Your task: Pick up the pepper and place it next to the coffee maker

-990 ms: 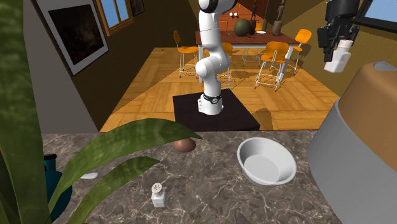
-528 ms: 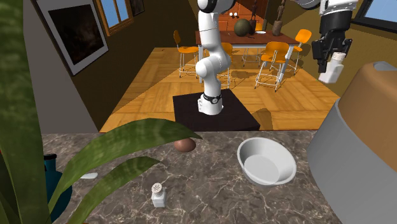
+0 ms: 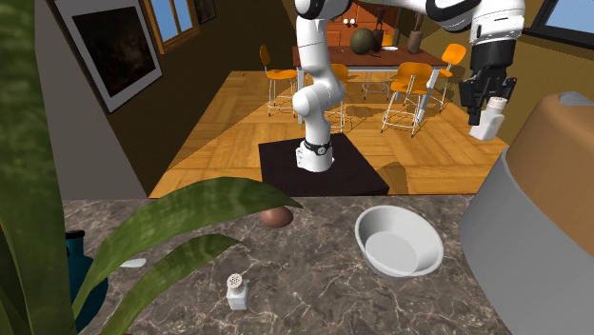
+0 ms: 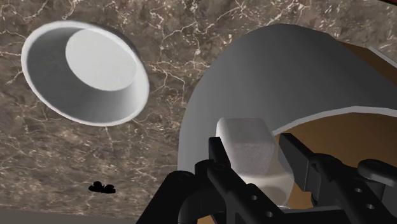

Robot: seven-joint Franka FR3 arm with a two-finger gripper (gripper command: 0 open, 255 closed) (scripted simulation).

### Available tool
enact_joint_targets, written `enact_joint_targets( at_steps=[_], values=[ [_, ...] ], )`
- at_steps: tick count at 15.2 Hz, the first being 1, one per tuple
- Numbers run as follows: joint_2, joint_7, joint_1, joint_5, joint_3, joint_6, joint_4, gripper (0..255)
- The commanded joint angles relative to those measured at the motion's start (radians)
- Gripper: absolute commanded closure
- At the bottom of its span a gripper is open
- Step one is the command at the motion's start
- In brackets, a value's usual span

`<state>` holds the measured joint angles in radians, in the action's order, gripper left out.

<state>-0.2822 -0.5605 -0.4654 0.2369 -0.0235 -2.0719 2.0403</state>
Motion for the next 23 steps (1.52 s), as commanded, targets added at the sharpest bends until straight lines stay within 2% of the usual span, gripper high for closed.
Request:
enact_joint_targets(
  at_steps=[1,23],
  values=[
    [0.0,-0.007,0.001,0.004,0.0,-0.027,0.027,255],
    [0.056,-0.09,0.017,0.062,-0.001,-0.316,0.267,255]
  ],
)
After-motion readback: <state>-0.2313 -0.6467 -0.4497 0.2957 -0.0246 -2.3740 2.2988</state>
